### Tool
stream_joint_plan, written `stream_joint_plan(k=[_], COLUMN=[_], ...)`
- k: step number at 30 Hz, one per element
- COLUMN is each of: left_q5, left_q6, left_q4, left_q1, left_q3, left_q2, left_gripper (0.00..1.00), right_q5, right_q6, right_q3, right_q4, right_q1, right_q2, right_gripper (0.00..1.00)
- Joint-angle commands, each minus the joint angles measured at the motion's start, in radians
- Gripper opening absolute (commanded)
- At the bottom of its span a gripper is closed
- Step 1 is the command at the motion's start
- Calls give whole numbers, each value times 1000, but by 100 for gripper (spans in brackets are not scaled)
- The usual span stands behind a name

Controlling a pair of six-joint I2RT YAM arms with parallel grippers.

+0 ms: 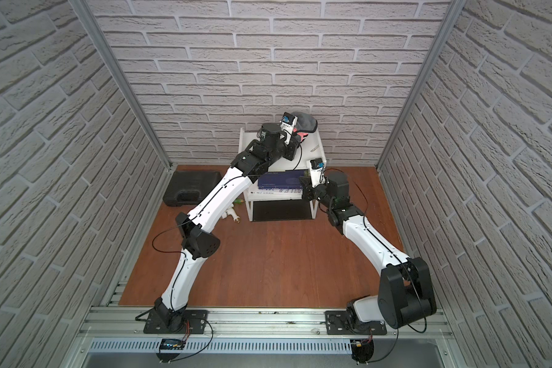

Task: Wipe the bookshelf clean with a cloth
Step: Wipe the dust from the shelf.

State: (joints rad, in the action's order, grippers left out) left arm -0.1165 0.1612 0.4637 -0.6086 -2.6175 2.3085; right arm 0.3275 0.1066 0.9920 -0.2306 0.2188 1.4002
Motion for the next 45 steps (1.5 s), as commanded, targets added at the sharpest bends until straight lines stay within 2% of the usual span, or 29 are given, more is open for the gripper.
stream_joint_plan(k=[1, 3, 4, 7, 12, 14, 16, 18, 22, 23, 24, 26, 28, 30, 32, 33, 36, 37, 40, 45], left_q5=[77, 164, 159, 52, -203, -231, -158, -36, 225, 224, 168, -12, -134, -160, -138, -83, 190, 213, 84, 95], left_q6=[46, 34, 21, 12, 24, 25, 48, 88, 93, 88, 83, 75, 93, 131, 148, 146, 140, 133, 111, 182], left_q4=[133, 75, 22, -59, -71, -93, -142, -209, -291, -283, -267, -213, -159, -138, -157, -176, -238, -217, -184, -224], left_q1=[33, -6, -34, -52, -13, -7, -5, -9, -46, -52, -54, -45, -13, 29, 49, 51, 52, 53, 64, 186], left_q3=[134, 282, 389, 596, 803, 876, 954, 1009, 1030, 1031, 1035, 1060, 1106, 1170, 1222, 1236, 1240, 1227, 1268, 1434], left_q2=[-70, -158, -228, -367, -543, -596, -647, -679, -689, -693, -705, -739, -791, -853, -916, -939, -973, -986, -1053, -1140], left_gripper=[0, 0, 0, 0, 0, 0, 0, 0, 0, 0, 0, 0, 0, 0, 0, 0, 0, 0, 0, 0], right_q5=[65, 81, 84, 48, -5, -2, 10, 32, 12, 3, -6, -25, -50, -76, -89, -89, -80, -77, -75, -63], right_q6=[20, 18, 13, 18, 53, 61, 73, 86, 89, 88, 87, 75, 63, 60, 67, 73, 92, 95, 94, 94], right_q3=[-31, -28, -35, -72, -141, -152, -158, -157, -155, -152, -147, -135, -127, -127, -128, -130, -135, -137, -144, -146], right_q4=[-39, -41, -47, -98, -164, -159, -156, -157, -159, -155, -146, -118, -97, -80, -79, -79, -94, -95, -93, -81], right_q1=[5, 5, 10, 18, 22, 22, 23, 25, 35, 34, 35, 34, 35, 35, 34, 34, 36, 36, 37, 37], right_q2=[33, 31, 27, 9, -32, -35, -35, -31, -27, -27, -27, -29, -32, -34, -34, -35, -38, -42, -54, -71], right_gripper=[3, 3, 3, 3, 3, 3, 3, 3, 3, 3, 3, 3, 3, 3, 3, 3, 3, 3, 3, 3])
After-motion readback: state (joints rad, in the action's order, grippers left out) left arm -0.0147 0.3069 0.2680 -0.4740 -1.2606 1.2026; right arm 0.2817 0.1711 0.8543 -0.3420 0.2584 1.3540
